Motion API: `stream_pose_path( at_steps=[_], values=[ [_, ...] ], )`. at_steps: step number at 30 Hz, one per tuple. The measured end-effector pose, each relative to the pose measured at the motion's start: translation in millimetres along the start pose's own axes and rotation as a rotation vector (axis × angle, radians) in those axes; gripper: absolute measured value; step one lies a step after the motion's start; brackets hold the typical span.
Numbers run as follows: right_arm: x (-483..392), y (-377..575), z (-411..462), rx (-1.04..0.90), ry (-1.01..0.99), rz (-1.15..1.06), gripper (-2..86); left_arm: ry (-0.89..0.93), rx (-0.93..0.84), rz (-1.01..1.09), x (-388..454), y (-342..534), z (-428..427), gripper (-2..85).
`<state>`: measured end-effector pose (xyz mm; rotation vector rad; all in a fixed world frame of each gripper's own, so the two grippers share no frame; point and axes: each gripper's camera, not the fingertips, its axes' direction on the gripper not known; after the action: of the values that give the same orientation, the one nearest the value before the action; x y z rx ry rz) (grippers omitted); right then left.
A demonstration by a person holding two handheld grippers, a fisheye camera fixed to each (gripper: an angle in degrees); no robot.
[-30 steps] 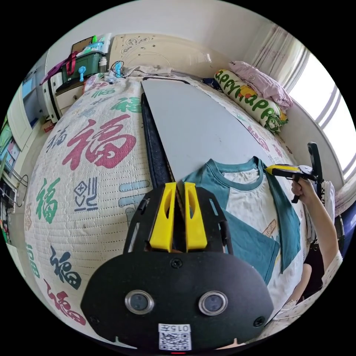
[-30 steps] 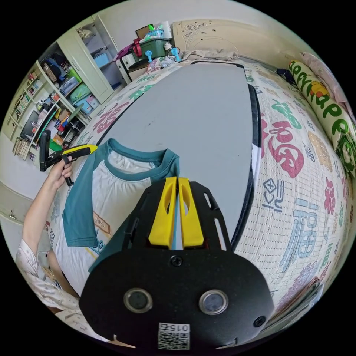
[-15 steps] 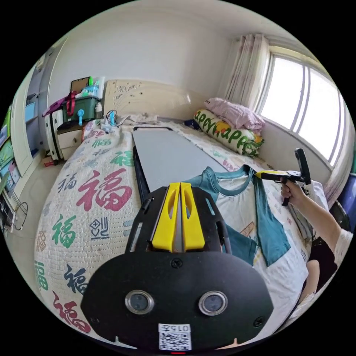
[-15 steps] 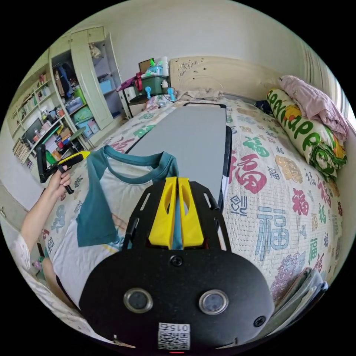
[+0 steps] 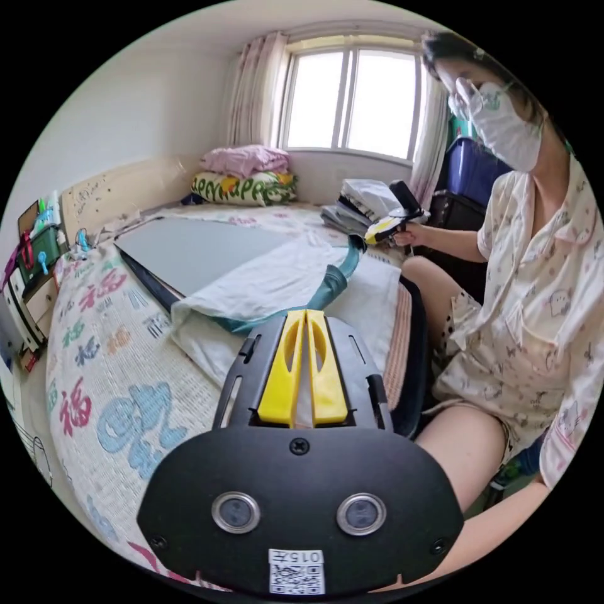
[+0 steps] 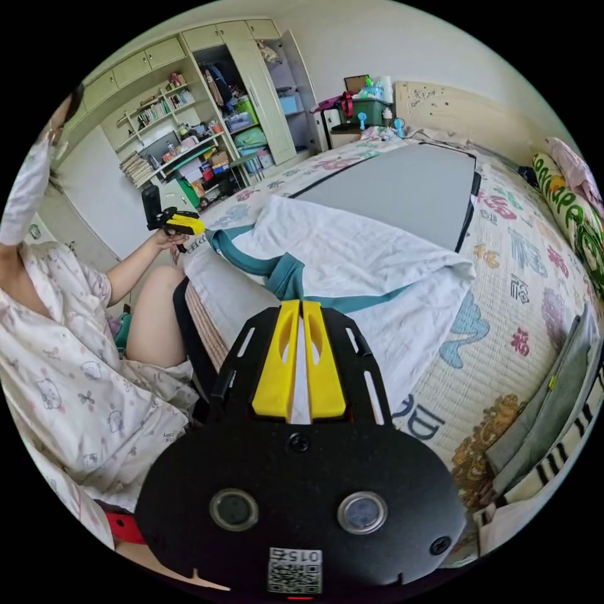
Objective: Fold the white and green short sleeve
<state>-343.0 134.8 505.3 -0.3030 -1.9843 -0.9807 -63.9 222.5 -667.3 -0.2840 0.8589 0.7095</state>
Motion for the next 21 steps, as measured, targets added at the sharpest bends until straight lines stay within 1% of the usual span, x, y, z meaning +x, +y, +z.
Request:
stream_pose_path(
  at_steps=[3,8,11,13,15,17,19,21],
  values=[
    [-22.2,45.0,12.3,-0.021,0.035,0.017,-0.7,-0.008,-0.043,0.005,28.0,33.0,5.5,-0.1],
    [-53.8,70.8,-4.6,-0.022,0.09,-0.033,-0.6,-0.069,-0.025,-0.026,50.5,49.4,-7.1,0.6],
    [-58.7,81.4,3.7,-0.123,0.11,-0.04,-0.2,-0.15,-0.088,-0.075,61.0,55.0,10.5,2.4],
    [-56.6,88.6,6.8,-0.169,0.122,-0.013,0.6,-0.142,-0.068,-0.103,65.6,55.0,6.9,2.9],
    [-58.7,95.3,-7.8,-0.126,0.091,0.0,2.5,-0.132,0.014,-0.144,71.6,45.6,-9.0,3.3],
    [-58.2,93.7,-20.2,-0.069,0.072,0.026,4.1,-0.146,0.056,-0.17,78.3,29.3,-11.0,4.1],
    [-56.1,86.5,-25.7,-0.017,0.058,0.053,4.9,-0.105,0.059,-0.177,85.5,5.5,4.4,5.3],
    [-53.9,70.9,-17.2,-0.01,0.035,0.075,5.5,-0.036,0.009,-0.155,97.6,-28.6,42.6,5.5]
  ],
)
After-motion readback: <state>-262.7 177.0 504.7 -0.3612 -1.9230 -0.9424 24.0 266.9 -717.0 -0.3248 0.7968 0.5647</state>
